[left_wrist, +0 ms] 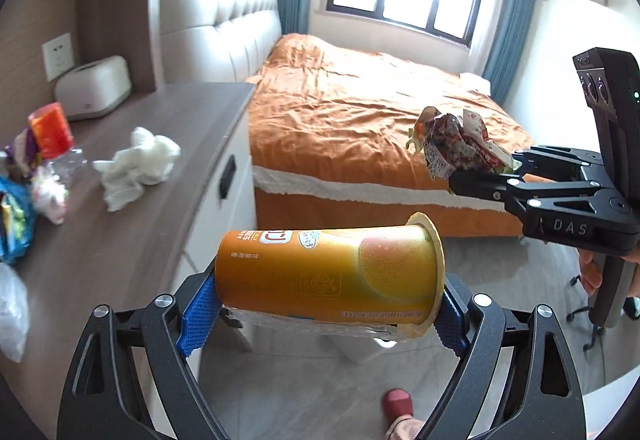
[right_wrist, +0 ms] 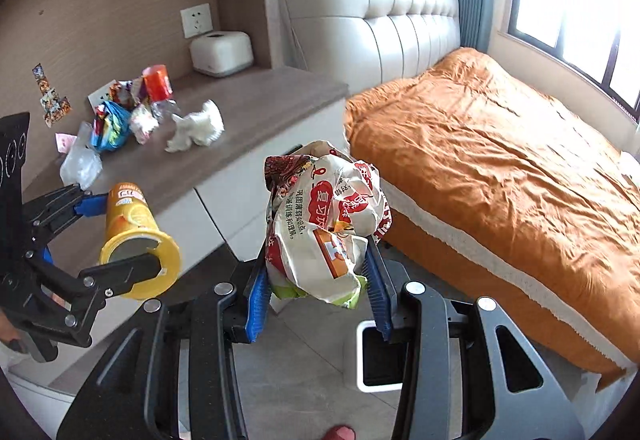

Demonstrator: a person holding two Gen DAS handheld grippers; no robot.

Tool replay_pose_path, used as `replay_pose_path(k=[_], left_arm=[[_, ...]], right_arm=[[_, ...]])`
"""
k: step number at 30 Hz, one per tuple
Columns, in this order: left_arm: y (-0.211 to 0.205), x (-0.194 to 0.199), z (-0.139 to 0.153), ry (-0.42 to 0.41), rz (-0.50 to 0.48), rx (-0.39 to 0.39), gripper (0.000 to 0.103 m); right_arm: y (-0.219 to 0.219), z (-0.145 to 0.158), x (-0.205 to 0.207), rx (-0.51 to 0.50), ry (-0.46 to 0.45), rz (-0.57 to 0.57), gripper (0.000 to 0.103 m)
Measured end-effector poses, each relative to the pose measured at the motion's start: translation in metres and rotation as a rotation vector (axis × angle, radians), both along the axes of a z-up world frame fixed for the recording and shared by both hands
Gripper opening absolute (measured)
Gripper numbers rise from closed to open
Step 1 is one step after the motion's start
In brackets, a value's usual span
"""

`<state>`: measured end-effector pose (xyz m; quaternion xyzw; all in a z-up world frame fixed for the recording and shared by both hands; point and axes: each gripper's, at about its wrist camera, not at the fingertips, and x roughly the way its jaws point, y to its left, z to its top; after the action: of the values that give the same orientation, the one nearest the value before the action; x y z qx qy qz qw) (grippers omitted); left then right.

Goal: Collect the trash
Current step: 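Carry the chip can and wrapper to the white bin and open both tools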

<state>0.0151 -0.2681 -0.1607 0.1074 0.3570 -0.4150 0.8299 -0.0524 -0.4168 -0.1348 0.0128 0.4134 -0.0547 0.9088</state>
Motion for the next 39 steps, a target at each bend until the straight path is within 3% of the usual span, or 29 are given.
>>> replay_pose_path(k=[5, 12, 18, 24, 28, 30, 32, 39], left_arm=[[-0.091, -0.02, -0.047, 0.054, -0.084, 0.005, 0.086], [-0.193, -0.04, -0.158, 0.121, -0.229, 0.074, 0.086], [-0.241, -0.037, -0.257, 0.138, -0.333, 0.152, 0.086], [-0.26, -0.029, -0.339, 0.178, -0.388, 0.201, 0.086], [-0.268, -0.031, -0.378, 0.195, -0.425, 0.225, 0.088], [-0.269, -0.031, -0.389, 0.208, -0.437, 0.23, 0.094], [-0.271, -0.031, -0.397, 0.2, -0.443, 0.233, 0.098], [-0.276, -0.033, -0.399, 0.187, -0.439, 0.248, 0.098]], right_arm=[[-0.069, -0.058, -0.02, 0.03, 0.113, 0.019, 0.044], [-0.141, -0.152, -0.039, 0.058, 0.217, 0.021, 0.044], [-0.188, -0.25, -0.04, 0.108, 0.283, 0.029, 0.044], [-0.2, -0.334, -0.03, 0.095, 0.323, 0.105, 0.044], [-0.204, -0.364, -0.028, 0.086, 0.345, 0.151, 0.051], [-0.208, -0.373, -0.027, 0.085, 0.343, 0.165, 0.078], [-0.212, -0.378, -0.028, 0.099, 0.339, 0.174, 0.09], [-0.215, -0.372, -0.032, 0.064, 0.312, 0.185, 0.098]])
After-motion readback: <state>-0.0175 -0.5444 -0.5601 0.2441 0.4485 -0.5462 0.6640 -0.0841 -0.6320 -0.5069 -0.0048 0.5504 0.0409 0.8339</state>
